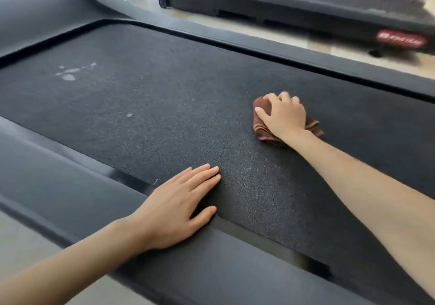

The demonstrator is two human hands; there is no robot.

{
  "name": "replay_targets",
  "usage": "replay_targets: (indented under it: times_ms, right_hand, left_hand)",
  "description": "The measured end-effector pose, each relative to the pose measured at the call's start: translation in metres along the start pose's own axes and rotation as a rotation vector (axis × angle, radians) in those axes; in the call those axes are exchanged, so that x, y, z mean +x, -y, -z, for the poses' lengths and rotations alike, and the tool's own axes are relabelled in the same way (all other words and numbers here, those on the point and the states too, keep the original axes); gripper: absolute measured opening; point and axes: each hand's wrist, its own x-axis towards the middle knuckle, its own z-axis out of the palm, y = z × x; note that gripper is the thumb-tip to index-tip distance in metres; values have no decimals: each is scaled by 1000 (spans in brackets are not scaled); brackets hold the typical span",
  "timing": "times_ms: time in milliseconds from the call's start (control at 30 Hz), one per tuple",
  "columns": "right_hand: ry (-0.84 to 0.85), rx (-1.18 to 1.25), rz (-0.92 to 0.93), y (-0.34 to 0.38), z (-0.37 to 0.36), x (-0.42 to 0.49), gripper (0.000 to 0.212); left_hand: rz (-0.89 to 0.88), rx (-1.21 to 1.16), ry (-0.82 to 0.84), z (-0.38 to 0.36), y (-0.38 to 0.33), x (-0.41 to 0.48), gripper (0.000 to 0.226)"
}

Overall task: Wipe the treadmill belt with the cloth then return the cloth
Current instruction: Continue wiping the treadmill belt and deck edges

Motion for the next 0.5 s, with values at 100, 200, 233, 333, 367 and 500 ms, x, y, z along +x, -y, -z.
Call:
replay_targets:
  times_ms: [100, 200, 233, 333, 367, 500]
  right_hand:
    - [-17, 73, 137, 37, -1, -15, 42]
    - [4, 145, 342, 53, 9, -43, 36]
    - [12, 171, 386, 55, 13, -55, 33]
    - [59, 207, 407, 48, 28, -81, 31]
    - [81, 206, 393, 43, 32, -88, 31]
    - [48, 202, 342, 30, 36, -112, 32]
  left_hand:
    - [-85, -22, -10, 6, 10, 0, 61]
    - [-151, -19, -50, 5, 15, -1, 57]
    - [-154, -22, -68, 3, 15, -1, 57]
    - [-160, -44, -115, 0, 15, 0, 57]
    - [-169, -51, -116, 0, 15, -1, 57]
    - [-181, -81, -136, -3, 18, -1, 56]
